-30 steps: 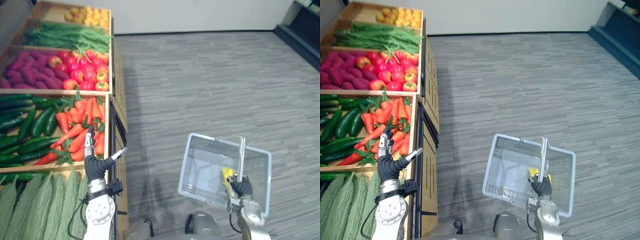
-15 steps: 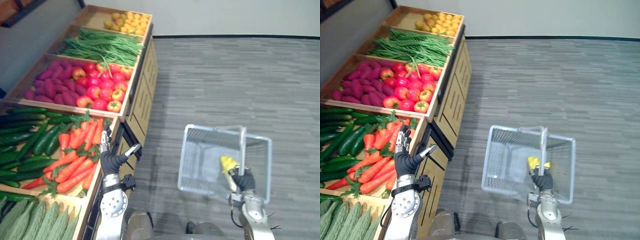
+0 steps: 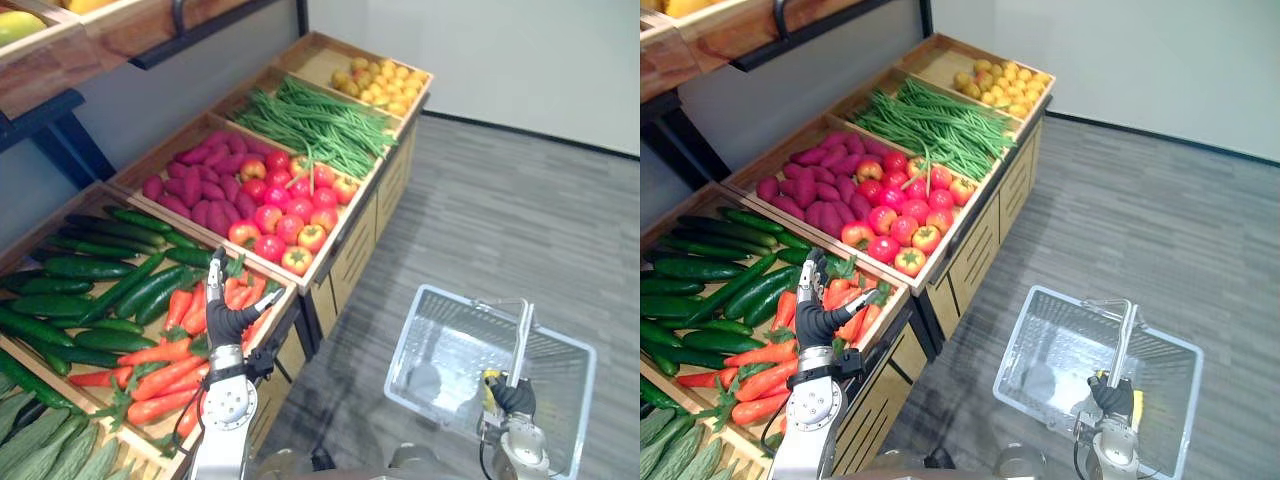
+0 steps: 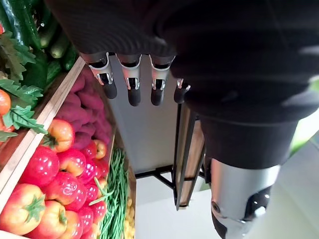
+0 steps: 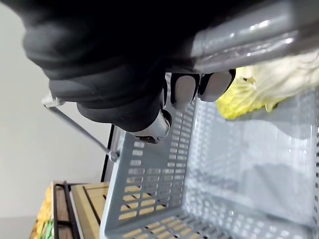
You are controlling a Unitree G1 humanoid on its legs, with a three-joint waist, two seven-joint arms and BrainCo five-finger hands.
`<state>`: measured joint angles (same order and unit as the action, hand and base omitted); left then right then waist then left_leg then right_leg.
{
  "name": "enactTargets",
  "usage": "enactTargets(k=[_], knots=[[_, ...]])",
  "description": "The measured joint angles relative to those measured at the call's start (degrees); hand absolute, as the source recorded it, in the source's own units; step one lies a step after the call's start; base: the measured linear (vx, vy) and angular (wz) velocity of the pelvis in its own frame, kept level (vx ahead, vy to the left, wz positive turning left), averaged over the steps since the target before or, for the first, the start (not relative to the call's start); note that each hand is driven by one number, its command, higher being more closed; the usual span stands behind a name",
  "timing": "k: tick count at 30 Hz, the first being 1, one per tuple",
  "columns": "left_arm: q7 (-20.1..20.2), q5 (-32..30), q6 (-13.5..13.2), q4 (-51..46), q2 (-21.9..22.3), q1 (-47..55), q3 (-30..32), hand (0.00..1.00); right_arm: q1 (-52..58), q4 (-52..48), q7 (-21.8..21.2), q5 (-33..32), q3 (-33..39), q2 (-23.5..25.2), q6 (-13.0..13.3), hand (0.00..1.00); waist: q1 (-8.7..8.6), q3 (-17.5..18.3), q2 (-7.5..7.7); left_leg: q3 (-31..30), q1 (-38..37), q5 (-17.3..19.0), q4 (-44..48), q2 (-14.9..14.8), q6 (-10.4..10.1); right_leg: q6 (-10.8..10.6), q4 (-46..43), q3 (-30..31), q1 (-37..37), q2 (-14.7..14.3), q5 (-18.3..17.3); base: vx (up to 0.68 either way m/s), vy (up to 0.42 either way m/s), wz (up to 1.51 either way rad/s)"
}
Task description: Pick vegetable in the basket
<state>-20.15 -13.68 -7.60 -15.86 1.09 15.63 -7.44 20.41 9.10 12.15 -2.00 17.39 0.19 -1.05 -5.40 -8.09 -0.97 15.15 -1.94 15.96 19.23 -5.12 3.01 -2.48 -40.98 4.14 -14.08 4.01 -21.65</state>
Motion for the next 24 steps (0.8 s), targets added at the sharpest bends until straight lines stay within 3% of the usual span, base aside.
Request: enactTargets(k=[1, 2, 3, 6, 8, 11, 13, 15, 16, 17, 18, 19, 22, 24], knots=[[0.0, 0.0, 0.0, 0.0, 0.0, -0.6, -0.5, 0.00, 0.9, -1.2, 0.0, -0.3, 0.0, 0.7, 0.1, 1.00, 0.07, -0.1, 0.56, -2.4, 0.4, 0.7, 1.2, -0.6, -1.3, -0.7, 4.5, 4.1, -0.3, -1.4, 1.3, 0.34, -0.496, 1.67], [-0.1, -0.1, -0.1, -0.7, -0.8, -0.9, -1.5, 0.00, 3.1, -3.1, 0.1, -1.1, -0.5, 1.8, 0.6, 1.00, -0.07, 0.4, 3.51, -6.9, 2.2, 3.2, 5.4, 0.4, -5.4, -3.9, 15.1, 10.1, 0.8, -1.1, 10.5, 0.29, -0.440, 1.61], [0.0, -0.5, 0.1, 0.6, -0.1, -1.1, -2.0, 0.00, 4.0, -3.1, 0.1, -1.8, -0.4, 1.2, 0.6, 1.00, 0.30, 0.0, 3.33, -9.3, 2.3, 4.5, 7.2, -0.9, -6.5, -4.2, 12.6, 7.7, 1.0, -1.9, 11.4, 0.29, -0.427, 1.29], [0.2, -0.7, 0.4, -0.3, 1.5, -0.2, -4.8, 0.00, 4.4, -4.0, 0.1, -2.2, -0.8, -0.8, 0.8, 1.00, 1.98, 1.7, 0.06, -11.1, 3.2, 3.5, 5.8, -5.1, -8.1, -1.7, 13.9, 1.2, 2.1, -3.5, 10.3, 0.26, -0.303, 0.81], [0.3, -0.8, 0.3, -0.4, 1.6, -0.9, -4.7, 0.00, 4.2, -4.0, 0.0, -2.6, -1.1, -1.3, 0.9, 1.00, 3.37, 1.8, -0.36, -12.2, 3.1, 2.0, 2.9, -6.4, -9.7, -1.4, 14.6, -1.2, 2.5, -4.0, 10.5, 0.12, -0.192, 0.60], [0.2, -1.0, 0.3, -0.5, 1.6, -0.5, -4.1, 0.00, 4.5, -3.9, 0.0, -3.3, -1.2, -1.3, 0.9, 1.00, 4.75, 1.6, -0.41, -14.2, 4.4, 0.4, 1.8, -6.9, -9.9, -1.1, 15.6, -5.1, 4.0, -3.4, 10.6, 0.05, -0.128, 0.64], [0.1, -1.2, 0.3, -0.5, 1.4, -0.6, -3.3, 0.00, 4.7, -3.8, 0.2, -4.9, -0.8, -1.0, 1.2, 1.00, 4.74, 1.6, -0.41, -16.6, 7.2, -0.1, 2.7, -5.9, -9.7, -1.0, 16.3, -7.7, 4.0, -1.9, 10.5, -0.03, 0.007, 0.79], [0.1, -1.4, 0.5, -0.5, 0.7, -1.0, -2.9, 0.00, 4.9, -3.2, 0.3, -6.7, 1.0, -0.2, 1.9, 1.00, 4.61, 1.2, -0.02, -16.1, 9.8, -1.5, 3.9, -4.7, -7.9, -0.8, 16.8, -10.1, 4.1, 0.4, 10.4, -0.07, 0.058, 1.03], [0.2, -2.3, 0.8, -0.6, -0.4, -1.4, -1.8, 0.00, 4.9, -1.7, 0.4, -7.3, 2.5, 0.6, 2.4, 1.00, 4.22, 0.6, 1.02, -11.9, 11.3, -1.7, 4.3, -5.0, -4.8, -0.9, 17.5, -13.0, 4.8, 2.5, 10.5, -0.08, 0.065, 1.01], [0.2, -2.5, 0.9, -0.7, -0.8, -1.6, -1.2, 0.00, 4.9, -0.8, 0.4, -7.7, 3.0, 1.2, 2.5, 1.00, 4.15, 0.5, 1.23, -9.6, 11.4, -1.5, 4.3, -5.7, -3.7, -0.9, 17.6, -14.0, 5.1, 3.3, 10.5, -0.11, 0.075, 1.24], [0.2, -3.1, 1.2, -1.3, -1.5, -1.6, 0.3, 0.00, 4.8, 1.4, 0.4, -8.7, 3.5, 1.6, 2.4, 1.00, 3.84, -0.2, 2.03, -1.6, 11.5, -1.4, 5.5, -9.4, -3.8, -1.2, 18.3, -16.2, 6.2, 4.3, 10.6, -0.09, 0.074, 0.81], [0.2, -3.3, 1.3, -1.6, -1.8, -1.7, 0.9, 0.00, 5.0, 2.0, 0.4, -8.9, 3.7, 1.7, 2.4, 1.00, 3.56, -0.2, 1.85, 0.5, 11.4, -1.6, 5.7, -10.5, -4.3, -1.3, 18.6, -16.9, 6.7, 4.6, 10.6, -0.07, 0.098, 0.83], [0.6, -5.8, 2.2, -1.7, -3.2, -2.5, 3.9, 0.00, 4.9, 4.2, 0.3, -9.7, 4.7, 1.9, 2.3, 1.00, 3.48, -0.1, 2.05, 2.5, 11.9, -3.6, 5.4, -10.2, -7.7, -2.1, 19.9, -16.2, 7.1, 5.4, 10.5, -0.04, 0.130, 0.31], [1.4, -7.4, 2.7, -1.2, -4.7, -3.5, 5.5, 0.00, 5.0, 4.9, 0.2, -9.7, 4.8, 2.1, 2.3, 1.00, 2.94, 0.0, 2.39, 2.2, 11.9, -3.6, 4.6, -8.9, -7.7, -2.4, 21.7, -14.3, 7.7, 5.2, 10.9, 0.00, 0.112, 0.17]])
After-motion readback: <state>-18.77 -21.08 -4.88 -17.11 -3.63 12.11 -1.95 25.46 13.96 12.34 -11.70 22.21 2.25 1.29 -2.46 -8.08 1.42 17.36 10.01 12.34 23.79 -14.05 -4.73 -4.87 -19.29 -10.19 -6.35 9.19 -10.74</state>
